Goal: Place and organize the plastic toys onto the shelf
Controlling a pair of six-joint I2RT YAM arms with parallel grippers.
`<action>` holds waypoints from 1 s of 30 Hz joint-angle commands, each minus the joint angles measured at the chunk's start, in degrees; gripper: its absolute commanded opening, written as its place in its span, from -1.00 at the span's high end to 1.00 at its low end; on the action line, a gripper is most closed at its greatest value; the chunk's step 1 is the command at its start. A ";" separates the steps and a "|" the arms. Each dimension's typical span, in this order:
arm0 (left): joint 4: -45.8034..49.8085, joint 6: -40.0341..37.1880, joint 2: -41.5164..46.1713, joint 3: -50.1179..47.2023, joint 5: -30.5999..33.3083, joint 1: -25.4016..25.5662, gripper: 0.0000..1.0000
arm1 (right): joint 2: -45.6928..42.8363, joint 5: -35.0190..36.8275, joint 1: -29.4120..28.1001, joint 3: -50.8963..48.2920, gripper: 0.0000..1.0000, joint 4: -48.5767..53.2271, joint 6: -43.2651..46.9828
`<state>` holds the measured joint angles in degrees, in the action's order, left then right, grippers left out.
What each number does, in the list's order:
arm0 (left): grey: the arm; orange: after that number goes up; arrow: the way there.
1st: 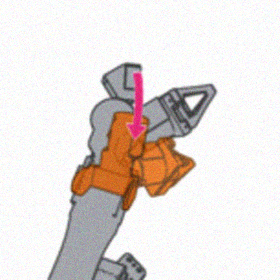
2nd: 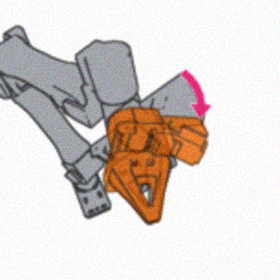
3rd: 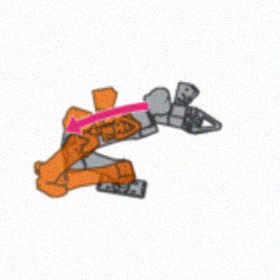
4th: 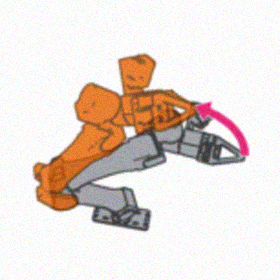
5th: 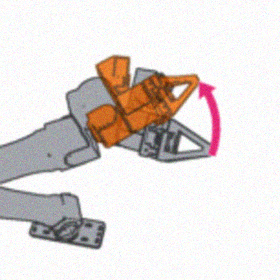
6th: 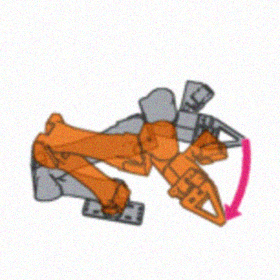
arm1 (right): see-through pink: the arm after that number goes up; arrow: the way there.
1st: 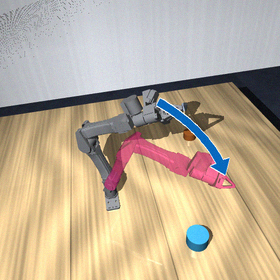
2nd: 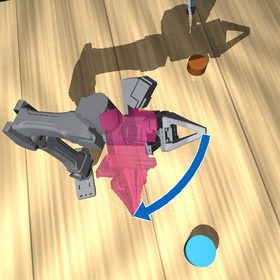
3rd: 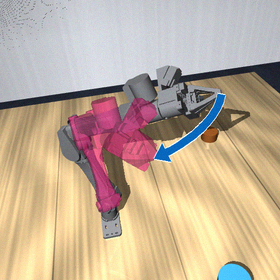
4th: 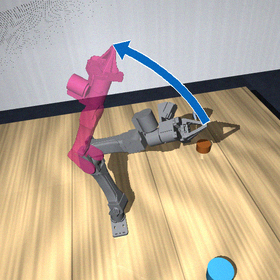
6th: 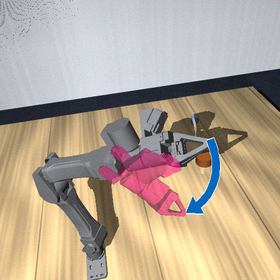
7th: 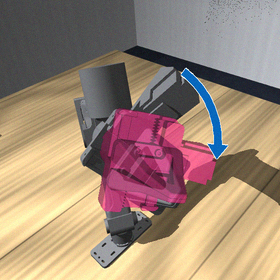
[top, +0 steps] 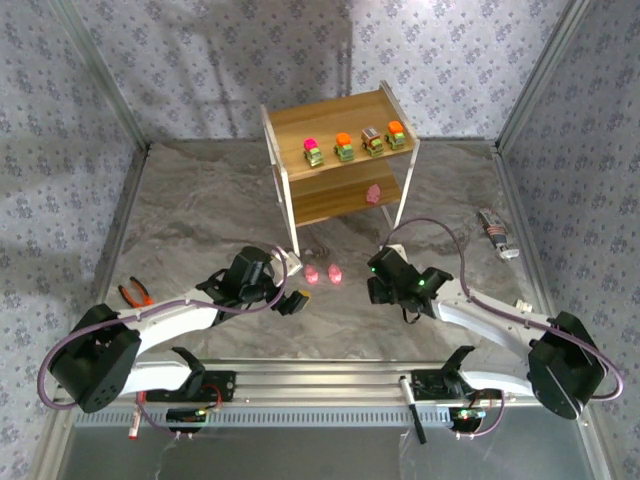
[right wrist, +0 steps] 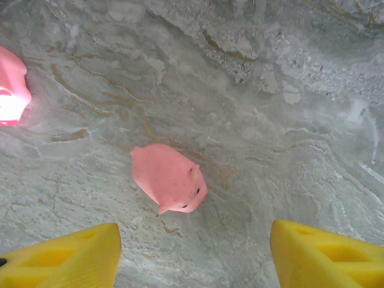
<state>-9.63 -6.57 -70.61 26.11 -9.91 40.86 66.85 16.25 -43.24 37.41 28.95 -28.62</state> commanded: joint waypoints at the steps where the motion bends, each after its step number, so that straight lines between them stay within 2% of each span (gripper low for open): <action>1: -0.72 -0.50 -0.05 0.96 -1.73 -0.17 -0.99 | 0.98 -4.45 1.79 -0.24 -0.43 -0.55 2.71; 7: -0.83 -0.60 -0.04 0.90 -1.51 -0.17 -0.99 | 6.46 -7.90 2.73 1.24 -0.44 -2.86 3.53; 21: -0.86 -0.53 0.69 0.79 -0.90 -0.18 -0.99 | 13.99 -8.87 2.56 3.74 -0.45 -7.18 3.18; 30: -0.90 -0.62 1.26 0.61 -0.72 -0.19 -0.99 | 15.25 -8.95 2.42 4.69 -0.45 -6.91 3.05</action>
<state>-9.63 -6.57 -70.61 26.11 -9.87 40.86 81.67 8.03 -40.58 40.66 21.54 -26.04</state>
